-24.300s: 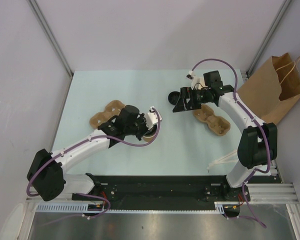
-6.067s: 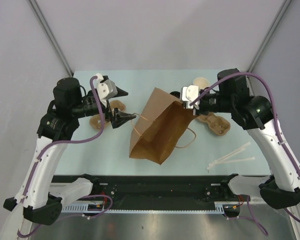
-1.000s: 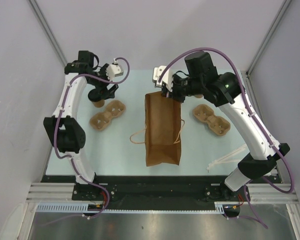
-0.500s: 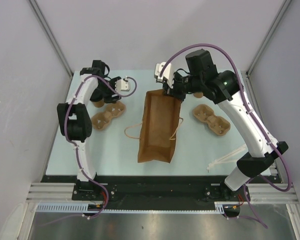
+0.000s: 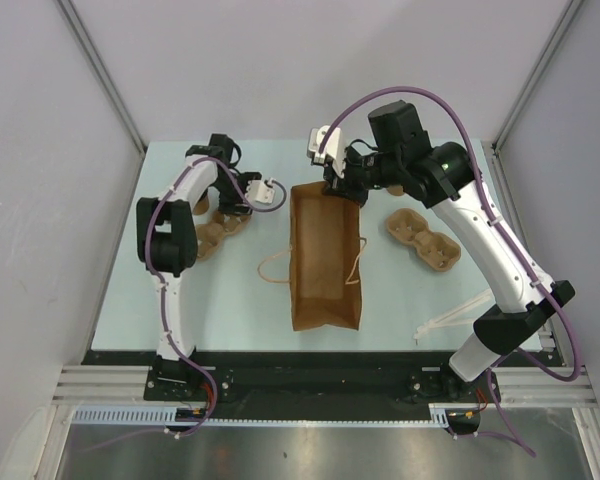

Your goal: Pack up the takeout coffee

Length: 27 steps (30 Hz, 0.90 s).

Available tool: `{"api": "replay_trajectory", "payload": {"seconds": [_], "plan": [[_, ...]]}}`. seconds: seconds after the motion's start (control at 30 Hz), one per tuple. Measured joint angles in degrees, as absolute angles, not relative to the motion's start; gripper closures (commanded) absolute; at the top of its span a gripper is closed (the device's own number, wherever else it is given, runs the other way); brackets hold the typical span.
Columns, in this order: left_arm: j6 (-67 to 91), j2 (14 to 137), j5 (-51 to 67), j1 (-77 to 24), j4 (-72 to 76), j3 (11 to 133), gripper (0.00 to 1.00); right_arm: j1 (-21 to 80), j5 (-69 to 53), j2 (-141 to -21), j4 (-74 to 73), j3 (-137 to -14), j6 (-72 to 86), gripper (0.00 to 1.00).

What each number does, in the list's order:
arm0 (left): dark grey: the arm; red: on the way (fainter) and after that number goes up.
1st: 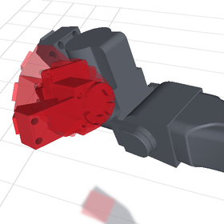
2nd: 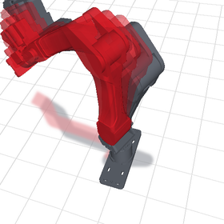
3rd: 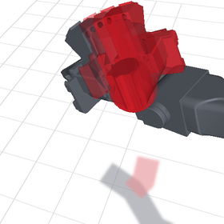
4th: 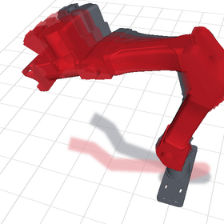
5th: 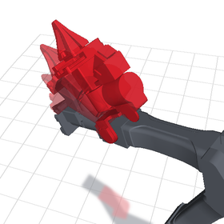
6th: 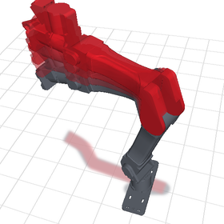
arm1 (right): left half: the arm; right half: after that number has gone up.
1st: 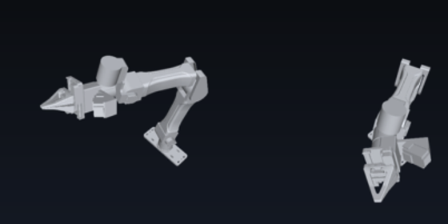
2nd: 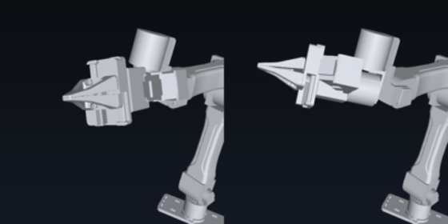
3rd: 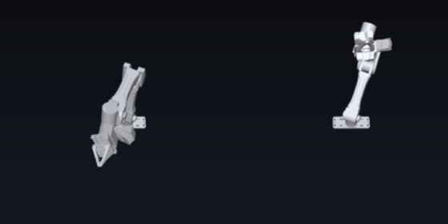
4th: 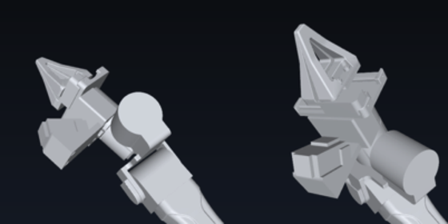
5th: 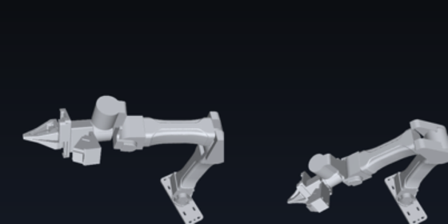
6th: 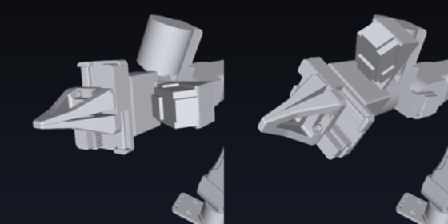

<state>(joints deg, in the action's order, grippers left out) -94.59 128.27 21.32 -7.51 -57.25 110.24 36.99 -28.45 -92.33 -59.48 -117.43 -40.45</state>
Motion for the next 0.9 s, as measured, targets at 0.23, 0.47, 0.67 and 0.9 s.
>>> {"api": "replay_trajectory", "payload": {"seconds": [0.23,0.47,0.67,0.9], "plan": [[-98.19,129.47,19.64,-7.49,-57.06,109.6,0.5,36.99,-28.99,-92.36,-59.2,-117.34,-40.4,1.0],[-100.22,129.14,21.12,-7.35,-59.16,109.6,0.79,36.86,-29.02,-92.33,-59.24,-116.99,-40.45,1.0],[-99.11,123.74,23.97,-7.16,-62.41,108.51,0.96,36.49,-29.02,-92.36,-59.2,-116.92,-40.47,1.0],[-93.12,108.66,27.86,-6.46,-65.73,108.51,1.0,36.23,-29.26,-92.18,-57.54,-115.11,-40.47,1.0]]}}
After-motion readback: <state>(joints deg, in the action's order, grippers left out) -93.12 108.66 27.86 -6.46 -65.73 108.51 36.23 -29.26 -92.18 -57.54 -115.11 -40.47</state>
